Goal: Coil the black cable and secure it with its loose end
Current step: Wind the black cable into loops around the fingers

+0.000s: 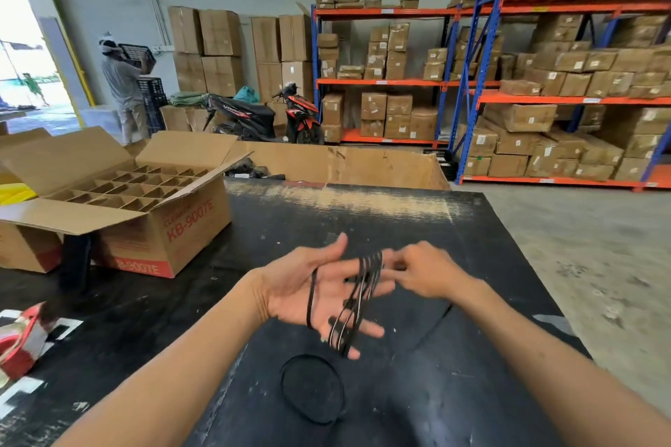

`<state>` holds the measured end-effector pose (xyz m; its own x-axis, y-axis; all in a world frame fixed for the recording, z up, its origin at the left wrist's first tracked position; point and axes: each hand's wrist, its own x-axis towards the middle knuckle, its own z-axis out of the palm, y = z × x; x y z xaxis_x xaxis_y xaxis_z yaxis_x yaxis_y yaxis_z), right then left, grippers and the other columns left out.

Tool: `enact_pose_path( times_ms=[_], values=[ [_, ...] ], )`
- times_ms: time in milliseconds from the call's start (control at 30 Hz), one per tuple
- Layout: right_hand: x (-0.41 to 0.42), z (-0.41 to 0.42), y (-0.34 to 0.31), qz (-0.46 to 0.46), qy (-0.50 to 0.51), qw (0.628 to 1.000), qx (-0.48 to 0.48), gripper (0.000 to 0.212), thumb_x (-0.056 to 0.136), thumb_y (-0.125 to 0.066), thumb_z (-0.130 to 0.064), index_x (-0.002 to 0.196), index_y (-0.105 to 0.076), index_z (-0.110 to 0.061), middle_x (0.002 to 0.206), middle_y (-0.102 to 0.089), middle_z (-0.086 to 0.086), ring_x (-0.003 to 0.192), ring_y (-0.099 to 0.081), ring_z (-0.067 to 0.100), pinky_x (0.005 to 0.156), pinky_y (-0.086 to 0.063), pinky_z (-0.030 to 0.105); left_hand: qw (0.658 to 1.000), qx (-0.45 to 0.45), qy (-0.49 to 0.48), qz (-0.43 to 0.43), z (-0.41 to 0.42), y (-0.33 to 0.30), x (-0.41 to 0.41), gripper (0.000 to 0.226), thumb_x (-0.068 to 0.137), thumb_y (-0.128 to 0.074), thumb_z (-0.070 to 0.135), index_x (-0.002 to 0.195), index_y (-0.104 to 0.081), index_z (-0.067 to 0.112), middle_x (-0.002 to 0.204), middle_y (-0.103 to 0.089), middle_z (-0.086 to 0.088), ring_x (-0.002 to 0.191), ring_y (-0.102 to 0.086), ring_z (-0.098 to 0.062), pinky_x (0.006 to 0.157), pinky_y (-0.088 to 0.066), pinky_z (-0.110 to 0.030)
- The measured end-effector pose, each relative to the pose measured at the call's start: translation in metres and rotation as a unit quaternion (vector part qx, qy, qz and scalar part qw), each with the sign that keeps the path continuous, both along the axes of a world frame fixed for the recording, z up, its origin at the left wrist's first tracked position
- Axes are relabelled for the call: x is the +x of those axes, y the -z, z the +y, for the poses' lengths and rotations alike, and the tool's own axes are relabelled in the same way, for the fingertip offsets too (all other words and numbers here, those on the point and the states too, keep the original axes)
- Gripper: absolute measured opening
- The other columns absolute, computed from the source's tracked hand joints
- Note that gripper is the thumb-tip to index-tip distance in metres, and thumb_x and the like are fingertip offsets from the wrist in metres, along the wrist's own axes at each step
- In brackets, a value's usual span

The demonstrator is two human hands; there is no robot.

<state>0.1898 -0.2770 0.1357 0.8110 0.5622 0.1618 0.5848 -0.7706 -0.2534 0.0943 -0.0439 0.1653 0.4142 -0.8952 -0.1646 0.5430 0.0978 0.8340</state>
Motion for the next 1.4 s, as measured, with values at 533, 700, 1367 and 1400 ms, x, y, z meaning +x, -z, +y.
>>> enact_pose_path(
  times_ms=[533,700,1367,1400],
  values=[
    [-0.042,0.025,-0.046,-0.010,-0.096,0.989,0.108,0.037,0.101,-0.051,-0.044,0.087,-0.074,-0.018,0.057,-0.058,0.004,0.051,-0.045,0.010,0.059,-0.044,0.033,0.936,0.030,-0.348,0.031,0.035,0.032,0.040,0.060,0.095,-0.027,0.068,0.092,-0.064,0.021,0.116,-0.062,-0.007,0.091,-0.058,-0.034,0.094,-0.033,-0.057],
    [-0.066,0.032,0.006,0.073,-0.121,0.973,0.180,0.049,0.101,-0.047,-0.049,0.097,-0.070,-0.006,0.059,-0.049,0.008,0.053,-0.036,0.006,0.057,-0.038,0.023,0.919,-0.080,-0.385,0.029,0.042,0.015,0.043,0.058,0.095,-0.033,0.064,0.121,-0.060,0.020,0.121,-0.057,-0.014,0.120,-0.047,-0.048,0.104,-0.023,-0.075],
    [0.011,0.012,-0.037,0.007,-0.040,0.999,-0.015,0.040,0.078,-0.064,-0.074,0.073,-0.070,-0.034,0.060,-0.065,-0.013,0.063,-0.059,0.005,0.061,-0.044,0.030,0.998,0.050,-0.035,0.025,0.017,0.007,0.005,0.064,0.098,-0.025,0.064,0.155,-0.027,0.035,0.145,-0.034,0.002,0.146,-0.011,-0.051,0.111,0.002,-0.077],
    [0.014,0.013,-0.048,0.006,-0.044,0.999,-0.017,0.046,0.074,-0.066,-0.077,0.073,-0.072,-0.030,0.060,-0.067,-0.011,0.062,-0.061,0.005,0.062,-0.048,0.031,0.996,0.077,-0.036,0.028,0.017,0.013,0.007,0.064,0.098,-0.027,0.065,0.154,-0.029,0.036,0.139,-0.038,0.003,0.141,-0.024,-0.048,0.111,0.000,-0.076]
  ],
)
